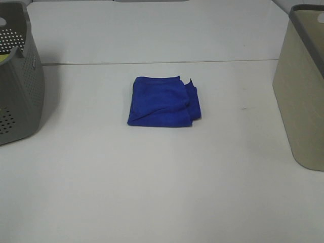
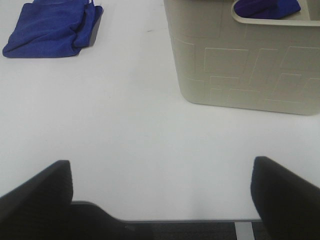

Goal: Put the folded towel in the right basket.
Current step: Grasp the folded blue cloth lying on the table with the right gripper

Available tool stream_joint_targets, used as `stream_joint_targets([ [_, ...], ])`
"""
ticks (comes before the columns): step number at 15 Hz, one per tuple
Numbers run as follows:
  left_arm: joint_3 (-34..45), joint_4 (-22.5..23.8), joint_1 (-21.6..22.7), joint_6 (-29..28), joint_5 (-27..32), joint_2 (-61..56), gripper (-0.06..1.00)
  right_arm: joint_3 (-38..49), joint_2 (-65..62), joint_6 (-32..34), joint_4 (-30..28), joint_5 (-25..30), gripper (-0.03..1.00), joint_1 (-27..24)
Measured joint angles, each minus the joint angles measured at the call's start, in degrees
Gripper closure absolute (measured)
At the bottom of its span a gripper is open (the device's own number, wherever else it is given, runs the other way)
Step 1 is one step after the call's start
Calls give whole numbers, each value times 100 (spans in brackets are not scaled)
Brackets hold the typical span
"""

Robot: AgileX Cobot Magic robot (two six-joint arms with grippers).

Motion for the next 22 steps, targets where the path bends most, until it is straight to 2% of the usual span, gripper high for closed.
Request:
stream_joint_targets([
  [22,0,0,0,0,0,0,-4,0,0,0,6,-11,4,0],
])
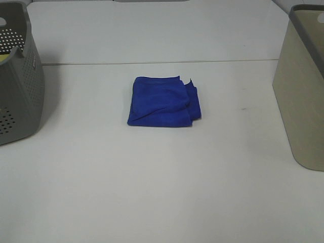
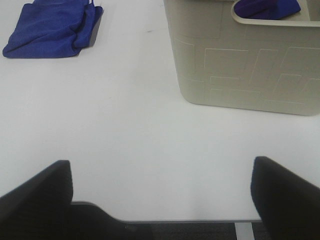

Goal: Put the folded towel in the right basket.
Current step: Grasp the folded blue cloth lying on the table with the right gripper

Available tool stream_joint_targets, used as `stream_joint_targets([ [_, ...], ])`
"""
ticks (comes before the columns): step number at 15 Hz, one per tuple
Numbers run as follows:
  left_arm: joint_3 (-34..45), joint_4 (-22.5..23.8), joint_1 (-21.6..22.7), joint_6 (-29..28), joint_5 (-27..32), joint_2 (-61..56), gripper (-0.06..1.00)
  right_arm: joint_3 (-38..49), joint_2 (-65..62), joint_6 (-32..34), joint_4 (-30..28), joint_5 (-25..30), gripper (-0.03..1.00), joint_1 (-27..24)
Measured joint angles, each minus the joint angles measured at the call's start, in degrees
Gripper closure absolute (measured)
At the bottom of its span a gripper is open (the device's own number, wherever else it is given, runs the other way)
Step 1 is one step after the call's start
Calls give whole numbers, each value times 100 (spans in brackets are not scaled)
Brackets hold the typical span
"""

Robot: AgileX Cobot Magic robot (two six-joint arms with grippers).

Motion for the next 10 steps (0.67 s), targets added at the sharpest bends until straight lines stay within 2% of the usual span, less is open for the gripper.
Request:
stream_joint_targets([
  [10,0,0,0,0,0,0,-4,0,0,0,0,0,4,0],
])
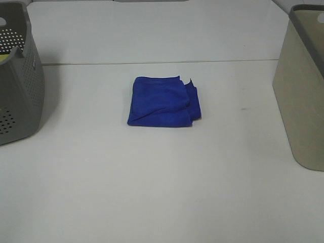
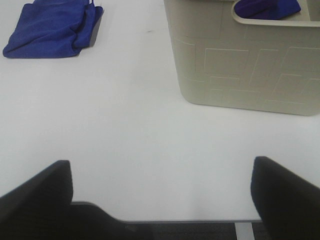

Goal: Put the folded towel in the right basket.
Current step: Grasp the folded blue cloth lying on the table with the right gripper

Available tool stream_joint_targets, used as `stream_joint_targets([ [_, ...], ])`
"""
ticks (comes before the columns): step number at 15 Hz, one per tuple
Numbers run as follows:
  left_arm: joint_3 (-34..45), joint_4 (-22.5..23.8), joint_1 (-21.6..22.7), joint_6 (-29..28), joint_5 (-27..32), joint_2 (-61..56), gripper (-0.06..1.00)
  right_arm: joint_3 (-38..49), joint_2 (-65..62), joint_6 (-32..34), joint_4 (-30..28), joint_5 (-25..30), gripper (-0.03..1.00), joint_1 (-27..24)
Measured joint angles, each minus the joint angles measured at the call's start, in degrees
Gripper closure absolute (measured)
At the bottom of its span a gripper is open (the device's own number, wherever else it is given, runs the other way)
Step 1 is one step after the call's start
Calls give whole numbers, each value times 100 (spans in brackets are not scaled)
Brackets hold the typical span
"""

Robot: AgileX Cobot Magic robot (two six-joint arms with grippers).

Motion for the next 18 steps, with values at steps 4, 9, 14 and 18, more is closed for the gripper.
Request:
stream_joint_targets([
  [4,0,0,0,0,0,0,-4,0,0,0,0,0,4,0],
  [9,0,0,0,0,0,0,-4,0,0,0,0,-6,4,0],
  [14,0,0,0,0,0,0,-4,0,0,0,0,-6,4,0],
  [18,0,0,0,0,0,0,-4,0,0,0,0,-6,4,0],
])
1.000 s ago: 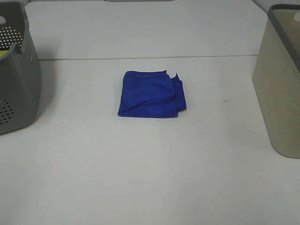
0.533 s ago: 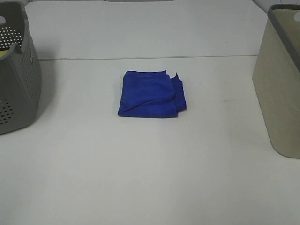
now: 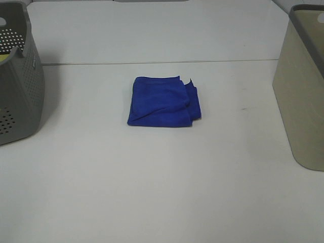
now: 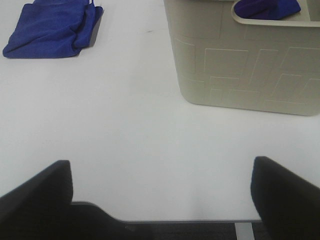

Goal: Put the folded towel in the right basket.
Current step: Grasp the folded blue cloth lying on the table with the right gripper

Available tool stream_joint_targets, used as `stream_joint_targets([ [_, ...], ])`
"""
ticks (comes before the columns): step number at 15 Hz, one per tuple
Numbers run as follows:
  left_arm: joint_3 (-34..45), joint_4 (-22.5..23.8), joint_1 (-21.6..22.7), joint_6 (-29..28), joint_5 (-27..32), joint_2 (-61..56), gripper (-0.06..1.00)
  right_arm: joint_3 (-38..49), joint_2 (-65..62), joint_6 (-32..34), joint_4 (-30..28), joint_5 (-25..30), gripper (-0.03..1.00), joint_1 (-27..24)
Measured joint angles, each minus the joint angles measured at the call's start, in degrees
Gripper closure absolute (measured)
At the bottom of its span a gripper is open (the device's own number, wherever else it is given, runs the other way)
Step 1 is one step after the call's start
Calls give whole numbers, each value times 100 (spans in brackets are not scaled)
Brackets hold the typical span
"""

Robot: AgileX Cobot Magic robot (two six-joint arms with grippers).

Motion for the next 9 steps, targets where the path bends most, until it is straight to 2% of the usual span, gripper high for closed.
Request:
stream_joint_targets([
  [4,0,0,0,0,0,0,-4,-332,378,178,63,97,4,0],
  [6,0,0,0,0,0,0,-4,-1226,1725,321,63,355,4,0],
  [9,0,0,0,0,0,0,-4,-3128,4171,401,63,625,4,0],
])
